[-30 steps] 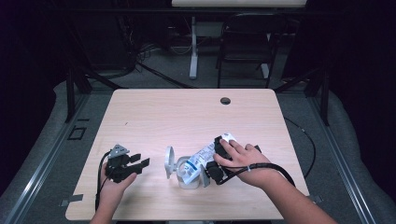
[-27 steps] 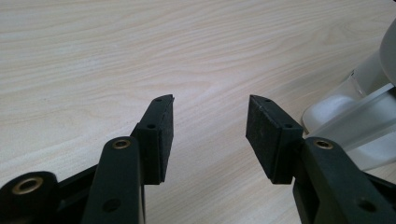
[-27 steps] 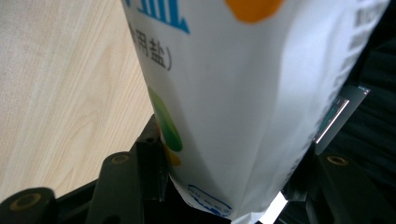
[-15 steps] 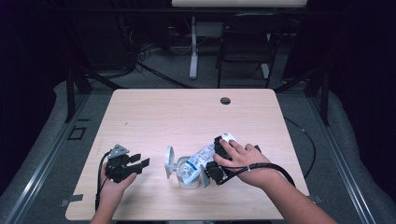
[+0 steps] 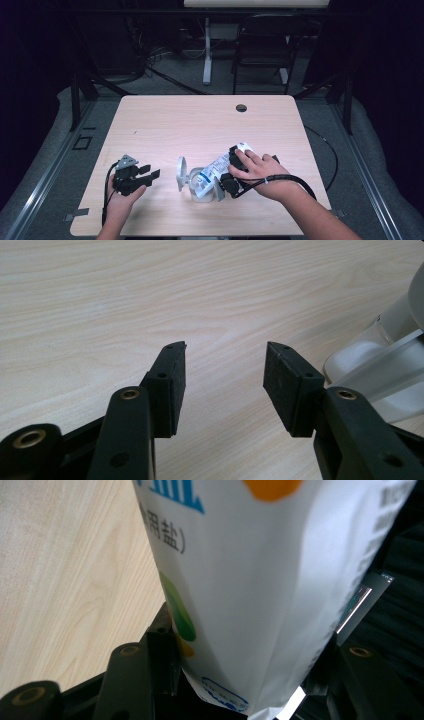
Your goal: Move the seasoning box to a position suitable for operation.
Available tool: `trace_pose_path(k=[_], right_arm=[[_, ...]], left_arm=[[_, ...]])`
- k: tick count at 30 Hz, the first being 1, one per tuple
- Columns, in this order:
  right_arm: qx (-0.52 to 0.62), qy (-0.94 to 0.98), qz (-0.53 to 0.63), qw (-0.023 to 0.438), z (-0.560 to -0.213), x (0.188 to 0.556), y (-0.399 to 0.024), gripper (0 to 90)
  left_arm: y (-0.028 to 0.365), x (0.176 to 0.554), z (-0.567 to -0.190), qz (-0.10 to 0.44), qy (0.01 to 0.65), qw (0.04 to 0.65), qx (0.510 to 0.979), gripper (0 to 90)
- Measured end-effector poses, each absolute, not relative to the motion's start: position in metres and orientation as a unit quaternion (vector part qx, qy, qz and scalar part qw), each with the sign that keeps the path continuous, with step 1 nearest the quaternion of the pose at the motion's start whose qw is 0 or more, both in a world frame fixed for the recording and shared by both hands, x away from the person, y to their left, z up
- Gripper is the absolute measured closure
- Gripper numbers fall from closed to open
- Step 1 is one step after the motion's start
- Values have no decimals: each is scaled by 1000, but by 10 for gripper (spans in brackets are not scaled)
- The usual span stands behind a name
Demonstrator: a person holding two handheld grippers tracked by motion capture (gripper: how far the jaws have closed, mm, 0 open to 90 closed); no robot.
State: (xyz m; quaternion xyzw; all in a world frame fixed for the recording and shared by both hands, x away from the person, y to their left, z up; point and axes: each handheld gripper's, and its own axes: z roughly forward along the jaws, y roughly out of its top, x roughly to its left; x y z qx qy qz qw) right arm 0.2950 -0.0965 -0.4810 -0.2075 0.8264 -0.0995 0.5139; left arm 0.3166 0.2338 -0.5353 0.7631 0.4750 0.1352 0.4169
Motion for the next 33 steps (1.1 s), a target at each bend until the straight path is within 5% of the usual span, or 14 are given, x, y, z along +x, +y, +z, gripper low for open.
trace_pose_path(k=[33], right_arm=[[-213, 821, -113, 518, -480, 294, -95, 488]], left_arm=[[234, 317, -536, 135, 475, 417, 763, 520]])
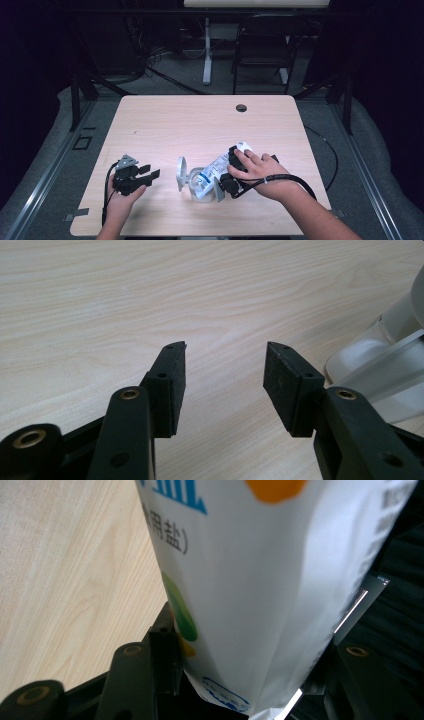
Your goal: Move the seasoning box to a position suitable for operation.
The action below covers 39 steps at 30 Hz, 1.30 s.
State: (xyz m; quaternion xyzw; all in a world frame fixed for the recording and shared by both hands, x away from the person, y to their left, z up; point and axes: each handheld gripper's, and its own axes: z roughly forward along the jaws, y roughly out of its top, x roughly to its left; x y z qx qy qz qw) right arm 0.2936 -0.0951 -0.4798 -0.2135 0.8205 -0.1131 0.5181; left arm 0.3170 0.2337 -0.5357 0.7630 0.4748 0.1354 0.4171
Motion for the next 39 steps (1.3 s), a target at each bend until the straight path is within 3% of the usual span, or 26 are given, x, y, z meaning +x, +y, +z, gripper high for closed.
trace_pose_path(k=[39], right_arm=[[-224, 815, -113, 522, -481, 293, -95, 510]], left_arm=[[234, 317, -535, 137, 475, 417, 762, 520]])
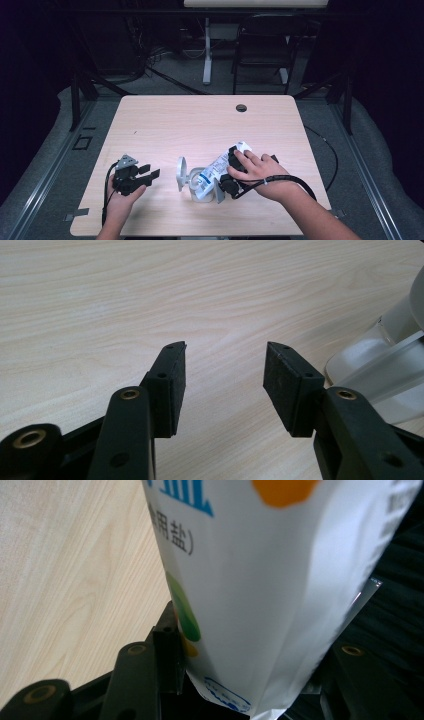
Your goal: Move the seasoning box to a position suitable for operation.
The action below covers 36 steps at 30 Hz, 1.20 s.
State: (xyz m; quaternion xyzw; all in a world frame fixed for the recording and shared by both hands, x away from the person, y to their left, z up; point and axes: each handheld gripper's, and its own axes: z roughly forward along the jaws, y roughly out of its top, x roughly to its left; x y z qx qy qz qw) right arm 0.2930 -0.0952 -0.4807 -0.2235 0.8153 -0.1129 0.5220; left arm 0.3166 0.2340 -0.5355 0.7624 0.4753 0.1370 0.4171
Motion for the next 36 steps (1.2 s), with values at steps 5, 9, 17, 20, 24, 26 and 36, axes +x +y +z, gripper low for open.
trace_pose_path(k=[5, 9, 17, 20, 24, 26, 36], right_arm=[[-225, 814, -112, 523, -481, 293, -95, 513], [-226, 814, -113, 524, -481, 292, -95, 518], [-229, 813, -107, 524, -480, 292, -96, 530], [-231, 811, -113, 525, -479, 292, -95, 536], [-230, 812, -113, 525, -479, 292, -95, 541], [-229, 812, -113, 525, -479, 292, -95, 544], [-230, 811, -114, 526, -479, 292, -95, 562]], left_arm=[[234, 317, -535, 136, 474, 417, 763, 520], [234, 317, -535, 136, 474, 417, 764, 520], [234, 317, -535, 136, 474, 417, 763, 520], [235, 317, -535, 135, 474, 414, 765, 520], [234, 317, -535, 138, 475, 417, 763, 520], [234, 317, -535, 138, 475, 416, 763, 520], [234, 317, -535, 139, 476, 417, 762, 520]])
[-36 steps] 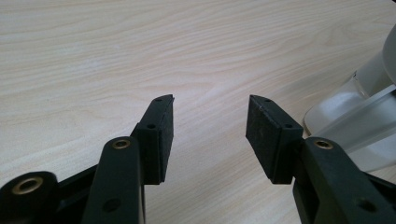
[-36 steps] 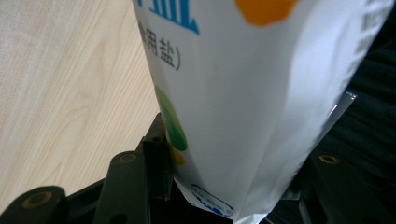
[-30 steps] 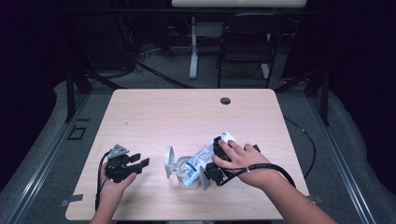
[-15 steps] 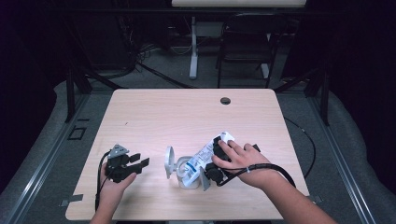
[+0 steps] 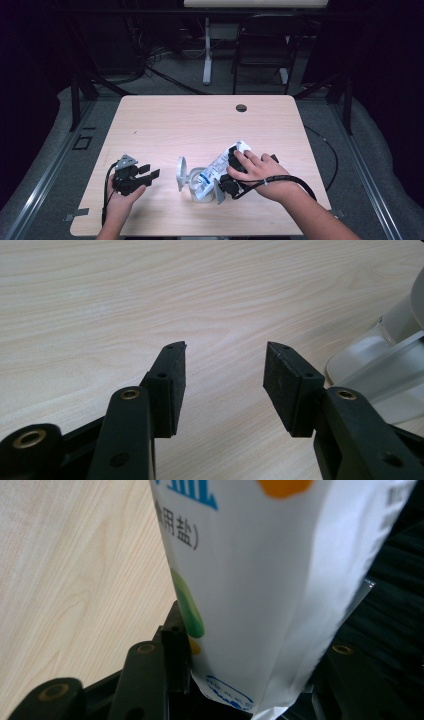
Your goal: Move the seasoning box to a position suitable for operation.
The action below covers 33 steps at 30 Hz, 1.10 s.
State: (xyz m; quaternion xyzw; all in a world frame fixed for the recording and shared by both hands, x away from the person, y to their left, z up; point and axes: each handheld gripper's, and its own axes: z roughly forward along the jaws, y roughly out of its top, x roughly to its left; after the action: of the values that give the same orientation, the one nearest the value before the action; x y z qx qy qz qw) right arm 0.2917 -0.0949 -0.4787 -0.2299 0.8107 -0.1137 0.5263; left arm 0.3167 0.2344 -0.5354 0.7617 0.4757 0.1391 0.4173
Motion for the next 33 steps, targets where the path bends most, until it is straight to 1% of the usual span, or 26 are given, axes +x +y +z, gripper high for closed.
trace_pose_path(k=[9, 10, 20, 27, 33], right_arm=[[-229, 809, -111, 530, -478, 291, -95, 589], [-231, 804, -125, 533, -476, 290, -93, 593], [-227, 813, -106, 526, -478, 292, -95, 609], [-228, 808, -118, 531, -477, 290, -93, 625], [-224, 812, -105, 529, -478, 291, -94, 635]], left_arm=[[234, 317, -535, 139, 476, 418, 762, 520], [234, 317, -535, 140, 476, 418, 761, 520], [235, 317, -536, 140, 476, 416, 762, 520], [235, 317, -536, 139, 477, 418, 760, 520], [235, 317, -536, 140, 476, 416, 762, 520]])
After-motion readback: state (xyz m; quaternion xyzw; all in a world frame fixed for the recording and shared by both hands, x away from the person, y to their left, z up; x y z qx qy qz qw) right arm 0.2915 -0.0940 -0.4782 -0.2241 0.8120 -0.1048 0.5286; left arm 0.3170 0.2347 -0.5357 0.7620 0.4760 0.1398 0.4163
